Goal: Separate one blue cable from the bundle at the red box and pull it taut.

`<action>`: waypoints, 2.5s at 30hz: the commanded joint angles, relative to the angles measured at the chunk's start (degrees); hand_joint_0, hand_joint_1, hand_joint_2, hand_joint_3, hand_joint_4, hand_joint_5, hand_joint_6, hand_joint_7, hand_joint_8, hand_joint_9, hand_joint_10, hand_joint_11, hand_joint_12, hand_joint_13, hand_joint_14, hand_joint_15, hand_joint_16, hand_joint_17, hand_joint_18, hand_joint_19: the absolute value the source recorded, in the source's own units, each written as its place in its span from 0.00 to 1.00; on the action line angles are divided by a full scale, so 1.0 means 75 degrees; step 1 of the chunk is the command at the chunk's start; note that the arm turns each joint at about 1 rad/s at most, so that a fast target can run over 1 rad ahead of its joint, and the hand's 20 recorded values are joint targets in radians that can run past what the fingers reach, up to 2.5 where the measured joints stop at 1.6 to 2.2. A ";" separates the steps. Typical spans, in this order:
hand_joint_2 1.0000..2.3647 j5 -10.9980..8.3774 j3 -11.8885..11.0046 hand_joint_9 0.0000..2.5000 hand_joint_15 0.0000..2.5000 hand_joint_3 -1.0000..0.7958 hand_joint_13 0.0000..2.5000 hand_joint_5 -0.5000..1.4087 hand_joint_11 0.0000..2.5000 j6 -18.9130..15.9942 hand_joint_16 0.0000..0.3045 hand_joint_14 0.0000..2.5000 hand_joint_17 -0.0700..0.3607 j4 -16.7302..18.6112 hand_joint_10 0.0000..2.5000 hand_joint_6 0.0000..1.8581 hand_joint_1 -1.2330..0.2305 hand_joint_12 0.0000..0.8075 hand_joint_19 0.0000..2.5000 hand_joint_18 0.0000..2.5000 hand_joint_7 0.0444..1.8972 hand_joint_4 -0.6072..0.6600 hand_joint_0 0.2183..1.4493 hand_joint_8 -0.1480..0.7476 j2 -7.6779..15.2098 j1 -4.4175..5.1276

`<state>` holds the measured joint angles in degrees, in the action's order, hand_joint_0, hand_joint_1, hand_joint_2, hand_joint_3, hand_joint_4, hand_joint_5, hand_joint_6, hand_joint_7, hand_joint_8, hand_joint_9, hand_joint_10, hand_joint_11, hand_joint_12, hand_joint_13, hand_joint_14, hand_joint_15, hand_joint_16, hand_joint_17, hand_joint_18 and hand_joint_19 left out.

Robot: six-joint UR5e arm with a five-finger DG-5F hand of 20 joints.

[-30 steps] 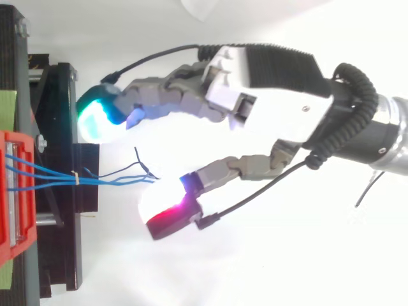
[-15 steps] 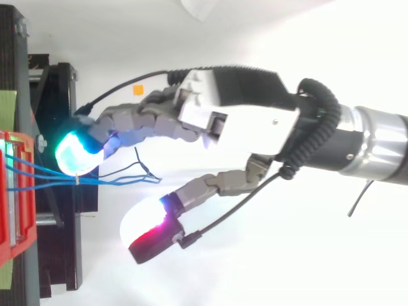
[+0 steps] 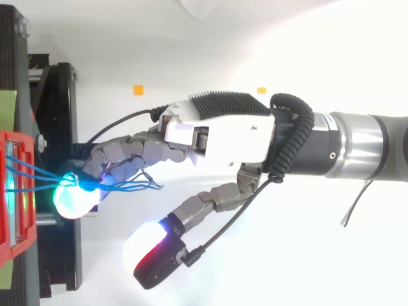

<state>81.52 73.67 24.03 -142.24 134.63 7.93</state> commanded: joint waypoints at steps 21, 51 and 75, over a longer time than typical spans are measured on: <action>0.00 0.0287 -0.0002 0.28 0.17 0.28 0.29 0.18 0.15 -0.0110 0.16 0.01 0.42 0.0345 0.01 0.27 0.43 0.44 0.26 0.24 0.41 0.72 0.28 0.50 0.0061 -0.0202; 0.00 0.0943 -0.0155 0.28 0.18 0.28 0.30 0.18 0.17 -0.0568 0.16 0.01 0.42 0.1095 0.01 0.27 0.41 0.44 0.27 0.26 0.48 0.72 0.31 0.49 0.0494 -0.0366; 0.00 0.1119 -0.0155 0.27 0.19 0.28 0.31 0.18 0.17 -0.0403 0.17 0.01 0.43 0.1434 0.01 0.27 0.41 0.45 0.28 0.26 0.46 0.72 0.30 0.49 0.0705 -0.0624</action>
<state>89.14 72.54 21.81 -132.49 139.60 3.40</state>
